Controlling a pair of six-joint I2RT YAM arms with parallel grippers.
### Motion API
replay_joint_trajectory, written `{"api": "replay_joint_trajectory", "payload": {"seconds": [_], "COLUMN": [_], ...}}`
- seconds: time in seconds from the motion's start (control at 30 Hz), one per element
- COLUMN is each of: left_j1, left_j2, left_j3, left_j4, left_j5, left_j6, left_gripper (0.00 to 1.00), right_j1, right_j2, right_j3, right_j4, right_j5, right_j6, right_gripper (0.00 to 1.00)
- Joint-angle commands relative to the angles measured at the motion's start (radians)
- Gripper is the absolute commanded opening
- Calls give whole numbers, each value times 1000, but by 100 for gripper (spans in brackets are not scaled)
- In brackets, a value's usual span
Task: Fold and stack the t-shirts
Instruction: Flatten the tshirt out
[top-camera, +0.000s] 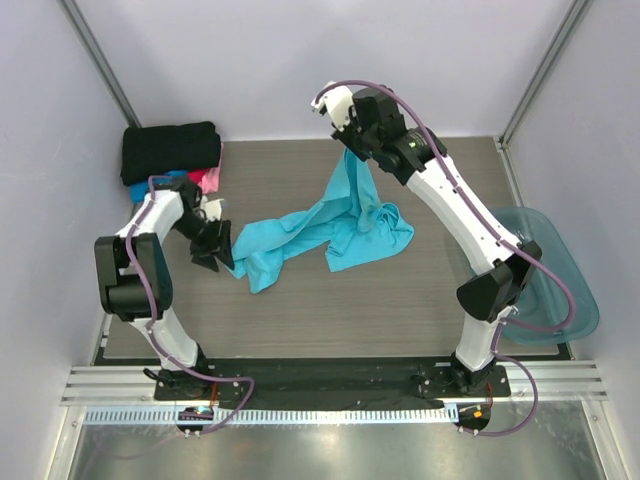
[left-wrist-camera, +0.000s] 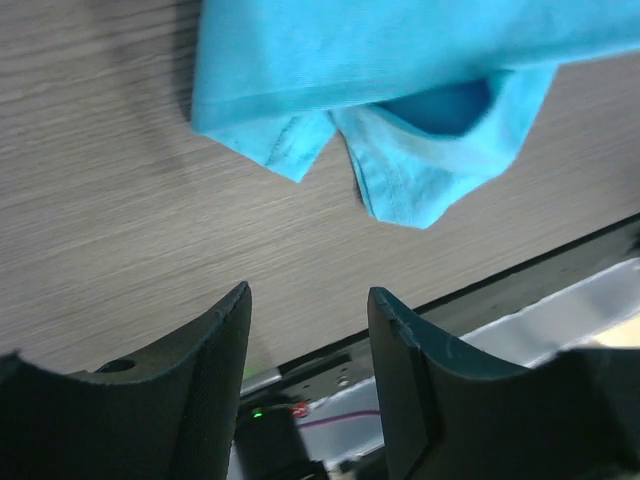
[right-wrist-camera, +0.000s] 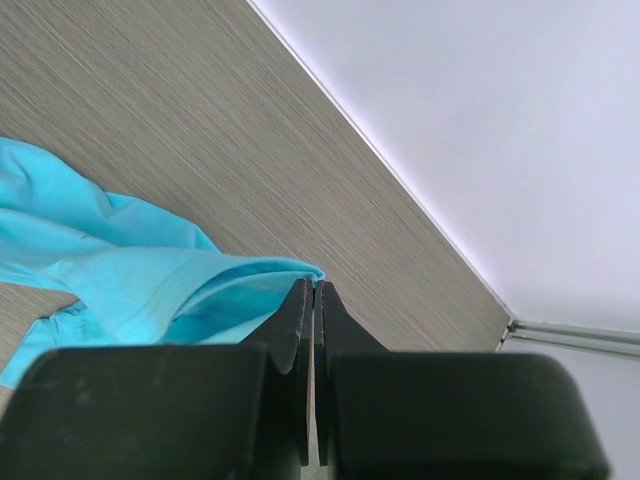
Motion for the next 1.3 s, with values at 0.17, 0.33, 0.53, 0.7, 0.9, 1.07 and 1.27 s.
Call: {"api": "replay_joint_trajectory", "payload": {"seconds": [0.17, 0.33, 0.53, 0.7, 0.9, 1.07, 1.27], "left_j1": [51, 57, 74, 74, 72, 54, -21], "left_j2": [79, 134, 188, 217, 246, 219, 214], "left_j3": [-79, -85, -72, -42, -22, -28, -56], "left_j4": [154, 189, 197, 192, 197, 209, 231], "left_j5": [168, 138, 101, 87, 46, -33, -109], "left_j6": [-277, -319, -328, -332, -337, -345, -352], "left_gripper": [51, 44, 40, 40, 34, 34, 37], "right_j1": [1, 1, 1, -4, -7, -15, -25], "right_j2": [15, 43, 52, 60, 73, 74, 69], "right_j3": [60, 72, 83, 78, 84, 80, 73], "right_j4": [29, 26, 23, 23, 22, 22, 20], "right_j5": [55, 72, 72, 59, 49, 44, 33], "right_j6": [-26, -20, -12, -20, -12, -5, 0], "right_gripper": [1, 1, 1, 1, 1, 1, 1]}}
